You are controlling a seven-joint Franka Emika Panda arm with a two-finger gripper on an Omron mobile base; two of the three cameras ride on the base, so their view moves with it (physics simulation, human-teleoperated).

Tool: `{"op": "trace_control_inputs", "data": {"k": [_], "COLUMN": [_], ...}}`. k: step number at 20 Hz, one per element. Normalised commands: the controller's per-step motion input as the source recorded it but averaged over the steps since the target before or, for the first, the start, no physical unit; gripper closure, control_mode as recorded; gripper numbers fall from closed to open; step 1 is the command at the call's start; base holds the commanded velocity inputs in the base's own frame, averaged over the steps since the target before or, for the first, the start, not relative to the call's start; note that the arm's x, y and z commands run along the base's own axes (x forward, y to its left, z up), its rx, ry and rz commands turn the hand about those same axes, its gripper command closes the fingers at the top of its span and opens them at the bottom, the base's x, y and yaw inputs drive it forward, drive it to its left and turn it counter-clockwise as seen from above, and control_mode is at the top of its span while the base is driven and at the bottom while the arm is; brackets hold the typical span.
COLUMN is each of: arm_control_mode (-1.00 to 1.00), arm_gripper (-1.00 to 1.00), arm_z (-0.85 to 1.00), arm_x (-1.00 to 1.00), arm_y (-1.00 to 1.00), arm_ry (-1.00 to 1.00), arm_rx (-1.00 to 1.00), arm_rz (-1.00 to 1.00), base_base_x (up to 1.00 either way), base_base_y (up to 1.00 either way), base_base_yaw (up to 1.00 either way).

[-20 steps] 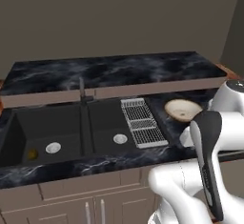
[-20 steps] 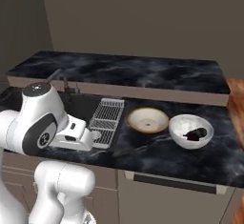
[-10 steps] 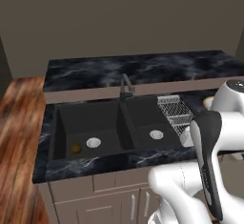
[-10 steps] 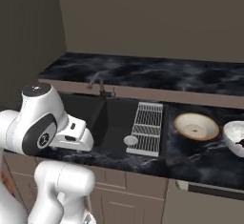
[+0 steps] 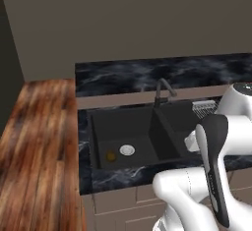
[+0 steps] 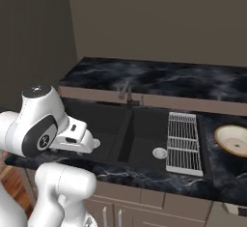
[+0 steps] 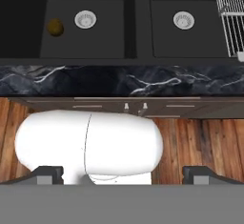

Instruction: Pick the eggplants from the cabinet and place them in one bowl. Pick the avocado from the sink and place it in the other bowl.

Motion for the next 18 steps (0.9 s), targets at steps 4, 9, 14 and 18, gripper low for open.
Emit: {"op": "trace_control_inputs", "data": {"k": [4,9,14,18], "arm_control_mode": [1.00,1.00,1.00,1.00], "arm_gripper": [-1.00,-1.00,-1.00,-1.00], "arm_z": [0.00,0.00,0.00,0.00], "arm_x": [0.00,0.00,0.00,0.00], "arm_y": [0.00,0.00,0.00,0.00], "arm_ry": [0.00,0.00,0.00,0.00], "arm_rx": [0.00,0.00,0.00,0.00], "arm_rz": [0.00,0.00,0.00,0.00], "base_base_x": [0.38,0.34,0.25,0.25], "base_base_y": [0.57,0.47,0.52,0.62], "base_base_yaw": [0.01,0.03,0.05,0.05]}}
